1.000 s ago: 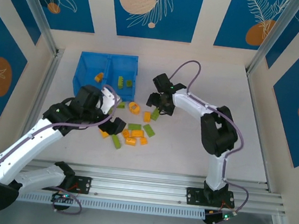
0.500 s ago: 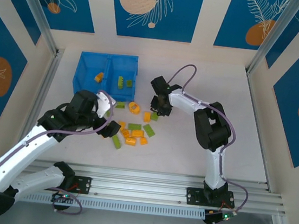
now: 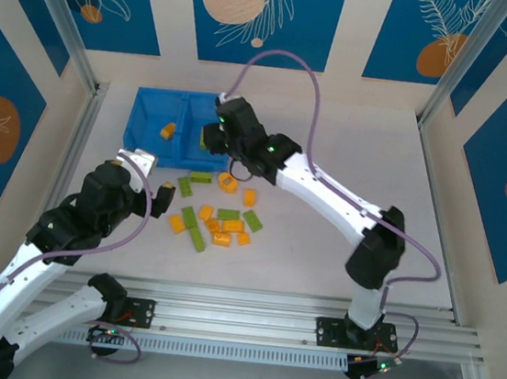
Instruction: Sort the legos into containers by color
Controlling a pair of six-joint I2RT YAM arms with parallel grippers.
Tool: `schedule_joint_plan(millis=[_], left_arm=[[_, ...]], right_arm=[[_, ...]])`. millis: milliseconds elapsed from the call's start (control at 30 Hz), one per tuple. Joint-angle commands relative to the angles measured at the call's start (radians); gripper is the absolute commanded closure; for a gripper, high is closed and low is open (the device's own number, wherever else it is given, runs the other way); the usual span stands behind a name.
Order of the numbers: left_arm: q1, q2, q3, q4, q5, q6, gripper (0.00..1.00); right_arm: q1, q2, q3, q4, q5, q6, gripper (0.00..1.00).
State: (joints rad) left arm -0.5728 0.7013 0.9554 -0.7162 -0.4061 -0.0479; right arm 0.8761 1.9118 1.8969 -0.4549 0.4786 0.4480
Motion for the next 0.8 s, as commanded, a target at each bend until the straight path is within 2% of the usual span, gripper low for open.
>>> schedule_joint_plan(millis=[0,267,367,467,633,767], left_arm=[[0.010,-0.003,-0.015,-0.014,-0.077,-0.028,0.00],[0.015,-0.002,-0.020,-0.013,-0.059,-0.024,0.00],[0.020,0.001,-0.024,-0.008,-0.049,-0.017,0.00],[0.023,0.009,-0.027,-0.008,-0.047,-0.013,0.00],[0.034,0.015,-0.027,-0.008,-0.047,-0.015,0.00],[0.041,0.027,-0.026,-0.015,-0.058,-0.031,0.00]], right_arm=[[-0.027,0.189,0.139,0.005,0.068,-0.149,0.74],[-0.051,0.650,0.720,-0.110,0.073,-0.278,0.74],[-0.060,0.747,0.814,-0.106,0.056,-0.293,0.73],[-0.061,0.764,0.802,-0.097,0.017,-0.276,0.68],[-0.038,0.730,0.802,-0.114,0.023,-0.279,0.53],[-0.032,0.662,0.799,-0.145,0.023,-0.270,0.51]])
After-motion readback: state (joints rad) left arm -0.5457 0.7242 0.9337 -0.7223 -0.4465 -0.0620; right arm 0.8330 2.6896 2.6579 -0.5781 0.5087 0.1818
